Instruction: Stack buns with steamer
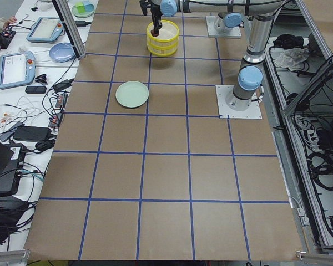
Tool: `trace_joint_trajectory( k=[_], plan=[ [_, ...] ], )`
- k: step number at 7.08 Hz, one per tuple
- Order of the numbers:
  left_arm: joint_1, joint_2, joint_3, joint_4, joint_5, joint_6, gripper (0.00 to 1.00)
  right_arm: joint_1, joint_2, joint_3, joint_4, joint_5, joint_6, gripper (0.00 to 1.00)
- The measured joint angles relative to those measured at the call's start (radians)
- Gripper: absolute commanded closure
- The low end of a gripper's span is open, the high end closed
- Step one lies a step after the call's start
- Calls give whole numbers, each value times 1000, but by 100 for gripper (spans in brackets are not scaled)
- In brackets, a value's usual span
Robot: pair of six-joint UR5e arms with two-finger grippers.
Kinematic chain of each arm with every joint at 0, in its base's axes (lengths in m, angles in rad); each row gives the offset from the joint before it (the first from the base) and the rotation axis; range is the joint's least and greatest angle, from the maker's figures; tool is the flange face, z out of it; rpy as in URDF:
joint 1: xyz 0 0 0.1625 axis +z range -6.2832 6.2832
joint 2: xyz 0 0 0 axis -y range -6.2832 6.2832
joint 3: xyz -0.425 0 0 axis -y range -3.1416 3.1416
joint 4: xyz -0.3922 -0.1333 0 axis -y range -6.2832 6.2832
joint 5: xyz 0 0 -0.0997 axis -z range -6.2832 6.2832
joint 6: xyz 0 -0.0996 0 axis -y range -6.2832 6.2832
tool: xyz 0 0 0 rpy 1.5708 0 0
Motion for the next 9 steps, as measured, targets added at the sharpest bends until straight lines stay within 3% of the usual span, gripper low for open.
trace_joint_trajectory(
  k=[1,2,3,4,5,7,9],
  plan=[
    [-49,-28,-2,79,-49,-117,75,2,-19,-8,25,3,0,0],
    [-79,-64,-4,150,-93,-200,66,3,-37,-2,36,6,0,0],
    [-96,-101,-6,184,-113,-236,46,4,-67,27,36,8,-1,0],
    [-103,-132,-7,195,-117,-245,7,5,-104,75,8,9,-2,0],
    [-106,-155,-8,198,-113,-247,0,5,-124,112,-36,8,-2,0],
    [-105,-173,-7,199,-96,-240,0,5,-135,141,-65,7,-2,0],
    [-87,-145,0,184,9,-125,0,5,-136,147,-65,7,-2,0]
  ],
)
